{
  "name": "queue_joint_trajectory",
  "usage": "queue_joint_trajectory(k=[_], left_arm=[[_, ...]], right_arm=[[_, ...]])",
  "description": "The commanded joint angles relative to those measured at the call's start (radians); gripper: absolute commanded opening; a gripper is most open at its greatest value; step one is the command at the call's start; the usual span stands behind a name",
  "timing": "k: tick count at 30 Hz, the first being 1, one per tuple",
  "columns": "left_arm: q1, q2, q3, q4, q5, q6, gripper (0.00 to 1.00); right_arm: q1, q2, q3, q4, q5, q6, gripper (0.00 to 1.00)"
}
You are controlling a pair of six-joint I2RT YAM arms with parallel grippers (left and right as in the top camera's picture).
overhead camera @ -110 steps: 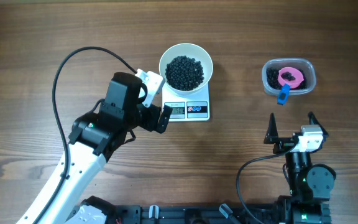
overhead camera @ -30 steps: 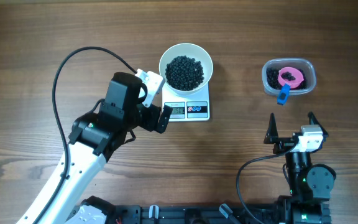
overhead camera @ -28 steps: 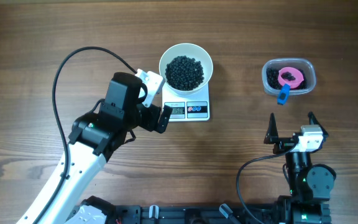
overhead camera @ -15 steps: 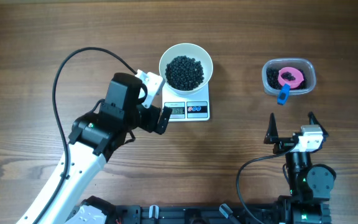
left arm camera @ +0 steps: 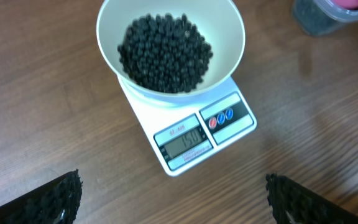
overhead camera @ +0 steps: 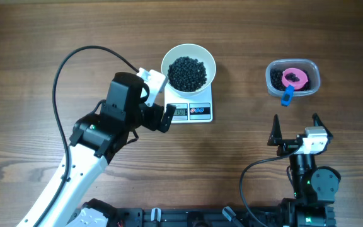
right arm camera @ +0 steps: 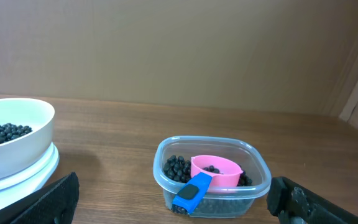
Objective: Scoop item into bowl and weigh 150g on scale
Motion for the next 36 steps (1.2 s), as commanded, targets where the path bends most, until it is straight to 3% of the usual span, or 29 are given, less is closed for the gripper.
queue_joint_trajectory(k=[1,7,13,18,28,36], left_arm=[[0.005,0.002,0.016,0.009,0.002,0.019,1.0],[0.005,-0.005,0.011,0.015,-0.009,0.018,1.0],[0.006,-0.083,-0.034,0.022,-0.109,0.009,1.0],[0.028,-0.189,-0.095,0.045,-0.142,-0.189,1.0],[0.108,-0.352,-0.249,0.169,-0.22,-0.468,1.0],[0.165,-0.431,-0.414,0.36,-0.217,-0.475,1.0]], right_arm=[[0.004,-0.014,-0.002,0.001,0.015,-0.004,1.0],[0.004,-0.014,-0.002,0.001,0.015,-0.004,1.0],[0.004,-0.014,-0.002,0.001,0.014,-0.004,1.0],[0.004,-0.014,-0.002,0.001,0.014,-0.003,1.0],[0.004,-0.014,-0.002,0.001,0.014,-0.004,1.0],[0.004,-0.014,-0.002,0.001,0.015,-0.003,1.0]])
